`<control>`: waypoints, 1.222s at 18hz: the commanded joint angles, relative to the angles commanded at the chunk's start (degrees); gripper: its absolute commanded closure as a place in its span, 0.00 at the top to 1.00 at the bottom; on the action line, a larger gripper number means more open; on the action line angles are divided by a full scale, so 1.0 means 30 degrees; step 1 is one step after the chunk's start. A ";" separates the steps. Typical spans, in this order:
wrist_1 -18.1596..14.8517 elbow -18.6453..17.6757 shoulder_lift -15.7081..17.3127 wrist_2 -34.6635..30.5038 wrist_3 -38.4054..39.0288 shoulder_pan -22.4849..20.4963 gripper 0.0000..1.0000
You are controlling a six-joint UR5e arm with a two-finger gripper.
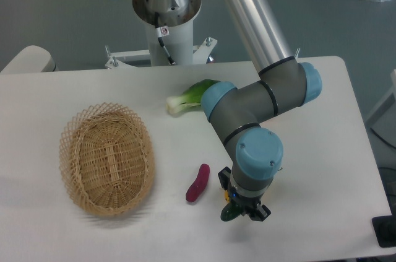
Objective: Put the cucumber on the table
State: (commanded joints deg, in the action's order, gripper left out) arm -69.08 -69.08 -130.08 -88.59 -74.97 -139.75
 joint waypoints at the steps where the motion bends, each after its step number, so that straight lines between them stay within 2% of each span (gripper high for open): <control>1: 0.0000 0.0000 0.0000 -0.0029 0.0029 0.0000 0.15; 15: -0.0204 -0.0438 0.0438 -0.0322 0.0292 -0.0350 0.15; 17: -0.0176 -0.1110 0.0935 -0.0293 0.0731 -0.0701 0.15; 22: 0.0000 -0.4213 0.3014 -0.0117 0.1345 -0.1874 0.13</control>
State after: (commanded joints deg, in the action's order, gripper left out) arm -69.08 -81.72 -121.04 -88.94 -70.94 -145.37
